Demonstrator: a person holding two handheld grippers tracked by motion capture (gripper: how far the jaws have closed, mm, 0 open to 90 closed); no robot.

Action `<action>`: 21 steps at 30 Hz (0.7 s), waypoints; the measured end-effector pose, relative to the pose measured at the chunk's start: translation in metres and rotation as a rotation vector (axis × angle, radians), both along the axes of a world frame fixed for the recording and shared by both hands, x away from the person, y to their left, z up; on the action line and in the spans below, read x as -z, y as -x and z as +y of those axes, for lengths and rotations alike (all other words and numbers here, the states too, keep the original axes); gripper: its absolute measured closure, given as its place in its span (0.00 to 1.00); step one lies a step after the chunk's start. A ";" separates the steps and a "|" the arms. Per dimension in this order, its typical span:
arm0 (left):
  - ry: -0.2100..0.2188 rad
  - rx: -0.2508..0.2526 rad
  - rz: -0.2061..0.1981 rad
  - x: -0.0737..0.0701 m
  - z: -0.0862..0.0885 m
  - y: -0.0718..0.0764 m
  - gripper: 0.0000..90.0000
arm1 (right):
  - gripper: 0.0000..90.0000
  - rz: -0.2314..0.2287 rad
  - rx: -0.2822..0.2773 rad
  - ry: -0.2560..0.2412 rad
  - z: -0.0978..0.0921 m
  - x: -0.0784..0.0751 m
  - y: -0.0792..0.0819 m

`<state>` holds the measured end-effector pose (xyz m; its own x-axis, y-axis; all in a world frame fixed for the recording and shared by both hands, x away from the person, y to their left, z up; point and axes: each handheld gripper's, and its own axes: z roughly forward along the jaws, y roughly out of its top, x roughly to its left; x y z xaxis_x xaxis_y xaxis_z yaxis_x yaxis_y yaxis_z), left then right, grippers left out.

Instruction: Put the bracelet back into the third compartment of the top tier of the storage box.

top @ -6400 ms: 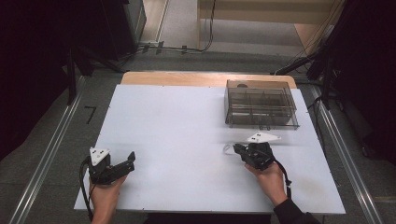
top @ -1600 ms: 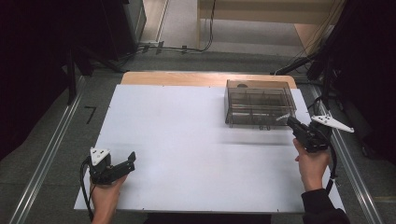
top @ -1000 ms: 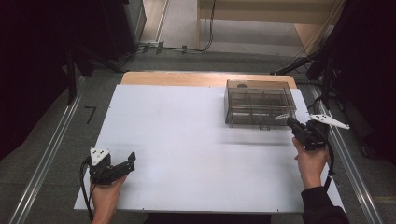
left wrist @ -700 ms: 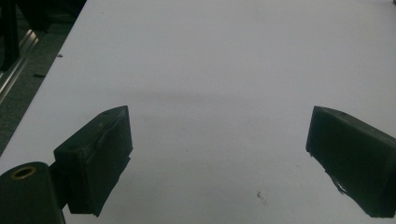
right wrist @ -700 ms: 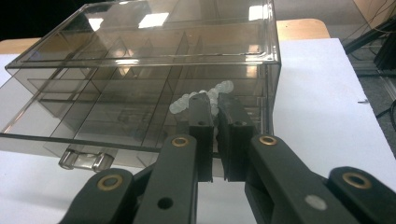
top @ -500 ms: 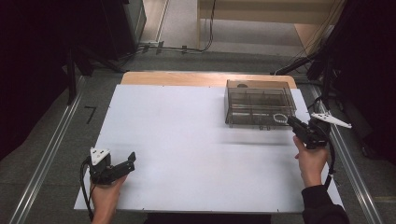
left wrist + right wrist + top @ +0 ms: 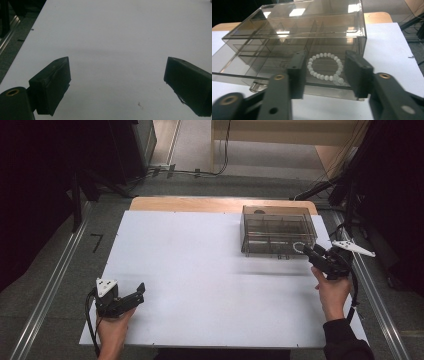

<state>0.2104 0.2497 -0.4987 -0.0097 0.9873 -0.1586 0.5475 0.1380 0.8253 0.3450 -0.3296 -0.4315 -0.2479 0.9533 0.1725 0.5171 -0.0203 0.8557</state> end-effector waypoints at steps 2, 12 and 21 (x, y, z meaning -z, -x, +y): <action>0.002 -0.001 -0.001 0.000 0.000 0.000 0.08 | 0.50 -0.008 -0.013 0.002 0.000 0.000 0.000; 0.001 0.002 -0.001 0.000 0.000 0.000 0.08 | 0.31 -0.004 -0.023 0.058 0.006 -0.003 0.003; 0.000 0.003 -0.002 0.000 0.000 0.000 0.08 | 0.25 0.007 -0.010 0.090 0.008 -0.006 0.006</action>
<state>0.2109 0.2492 -0.4983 -0.0065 0.9874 -0.1583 0.5465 0.1361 0.8263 0.3386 -0.3219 -0.4257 -0.2561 0.9626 0.0881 0.5229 0.0613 0.8502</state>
